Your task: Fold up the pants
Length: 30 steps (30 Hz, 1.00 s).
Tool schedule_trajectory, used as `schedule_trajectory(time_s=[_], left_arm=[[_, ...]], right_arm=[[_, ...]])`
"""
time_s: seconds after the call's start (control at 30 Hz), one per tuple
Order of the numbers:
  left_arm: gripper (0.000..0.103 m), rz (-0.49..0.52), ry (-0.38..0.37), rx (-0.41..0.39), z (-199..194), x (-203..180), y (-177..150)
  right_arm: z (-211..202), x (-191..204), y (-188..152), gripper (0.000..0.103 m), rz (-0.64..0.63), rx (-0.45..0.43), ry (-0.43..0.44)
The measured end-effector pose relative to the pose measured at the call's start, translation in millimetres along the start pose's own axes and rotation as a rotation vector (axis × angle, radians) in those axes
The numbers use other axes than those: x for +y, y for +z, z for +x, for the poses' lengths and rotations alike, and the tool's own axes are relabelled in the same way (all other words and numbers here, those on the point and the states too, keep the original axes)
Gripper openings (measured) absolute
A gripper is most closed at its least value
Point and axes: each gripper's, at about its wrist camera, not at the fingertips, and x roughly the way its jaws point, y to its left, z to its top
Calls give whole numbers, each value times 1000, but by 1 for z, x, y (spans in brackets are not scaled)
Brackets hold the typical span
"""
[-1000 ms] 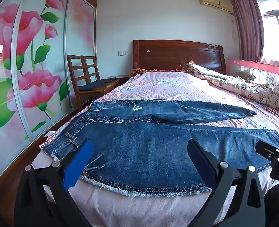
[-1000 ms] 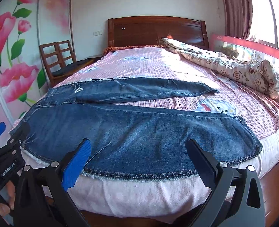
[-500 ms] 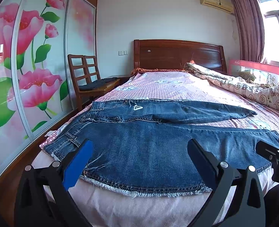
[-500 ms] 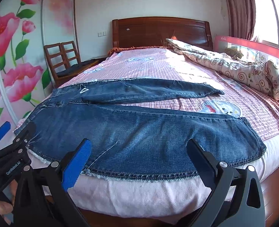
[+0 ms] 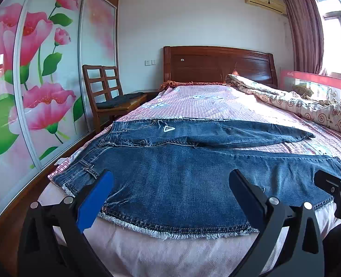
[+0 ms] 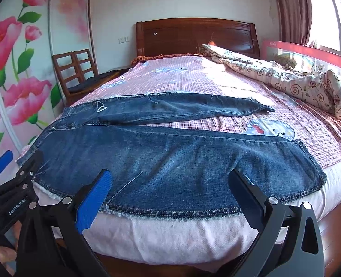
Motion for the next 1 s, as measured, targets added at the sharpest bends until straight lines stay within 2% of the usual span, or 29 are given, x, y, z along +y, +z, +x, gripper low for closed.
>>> schedule_trajectory(time_s=[0.27,0.37,0.47,0.5,0.57,0.63,0.7,0.77,0.9,1.0], left_arm=[[100,2,-8,62,14,5,-1],[101,16,-66,130,27,11,10],[101,58,-129,178,51,27,38],[101,61,-161,213,64,35,50],[101,42,-159,266,97,57,73],[101,-2,-196,326,136,85,94],[101,-96,-225,399,178,116,113],[101,-176,-236,425,218,147,132],[101,-260,-307,523,301,186,154],[101,-387,-366,608,360,211,155]], right_arm=[[8,-11,-2,100,36,29,8],[15,-16,-5,100,59,59,17],[22,-20,-7,100,65,85,20],[24,-20,-7,100,67,91,22],[28,-19,-7,100,70,108,30],[33,-17,-7,100,64,116,31],[35,-15,-7,100,55,125,29],[37,-13,-6,100,48,135,19],[46,-14,-7,100,65,176,4],[54,-8,-6,100,57,210,4]])
